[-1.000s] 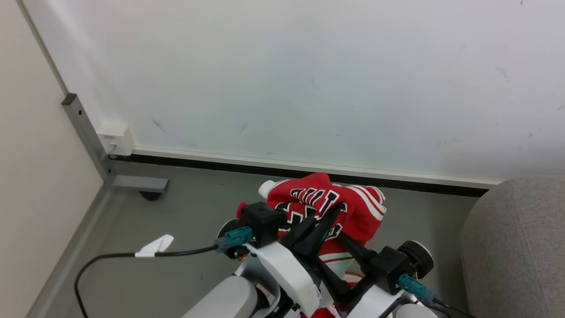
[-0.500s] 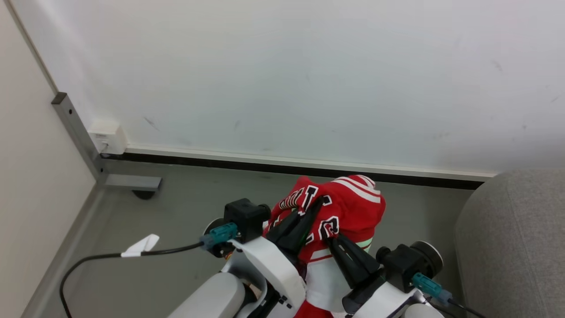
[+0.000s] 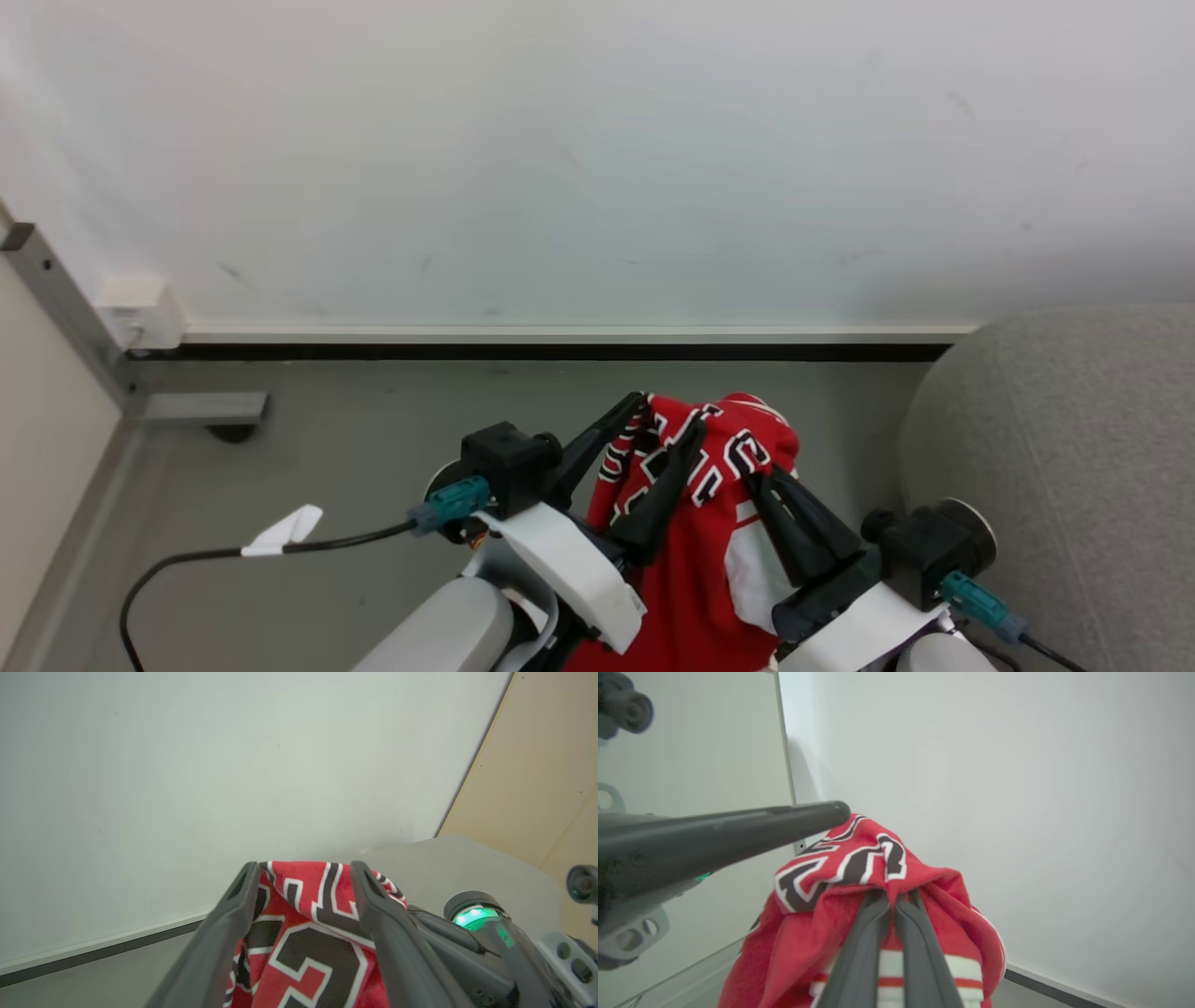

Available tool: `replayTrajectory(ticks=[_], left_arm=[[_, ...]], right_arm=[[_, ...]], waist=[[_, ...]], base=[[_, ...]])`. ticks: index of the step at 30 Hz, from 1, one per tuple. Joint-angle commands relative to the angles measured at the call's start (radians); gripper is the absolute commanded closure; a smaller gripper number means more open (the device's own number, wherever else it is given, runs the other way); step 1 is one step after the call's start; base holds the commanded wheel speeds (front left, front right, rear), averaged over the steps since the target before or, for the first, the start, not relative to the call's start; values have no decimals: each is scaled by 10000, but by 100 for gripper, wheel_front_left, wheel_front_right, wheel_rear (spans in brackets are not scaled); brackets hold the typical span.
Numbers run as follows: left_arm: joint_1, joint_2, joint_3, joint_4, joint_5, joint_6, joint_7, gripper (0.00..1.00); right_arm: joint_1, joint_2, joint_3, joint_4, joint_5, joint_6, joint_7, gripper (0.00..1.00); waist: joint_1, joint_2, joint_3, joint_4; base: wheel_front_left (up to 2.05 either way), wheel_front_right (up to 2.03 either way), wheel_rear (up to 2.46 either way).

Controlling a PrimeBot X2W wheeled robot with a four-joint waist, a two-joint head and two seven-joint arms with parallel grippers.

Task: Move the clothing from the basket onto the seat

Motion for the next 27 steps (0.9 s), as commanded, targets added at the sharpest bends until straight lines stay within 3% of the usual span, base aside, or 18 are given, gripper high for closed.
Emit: replayTrajectory(ticks=[1,20,27], left_arm=[[79,26,1,-63,-24,-32,-70,0],[-171,729,-588,-762,698,-487,-603,0],[-186,928,-873,-767,891,-546,-585,0]], right_arm=[[74,-82,-120,-40,-43,-21,5,100],[434,-340,-2156,-890,-635,-21,4,100],[682,-265,-2776,-1235,-729,-21,5,100]], waist=[[0,0,82,-312],[0,0,791,-3849],[0,0,1090,-4801]], base=[[0,0,0],[0,0,0],[0,0,0]])
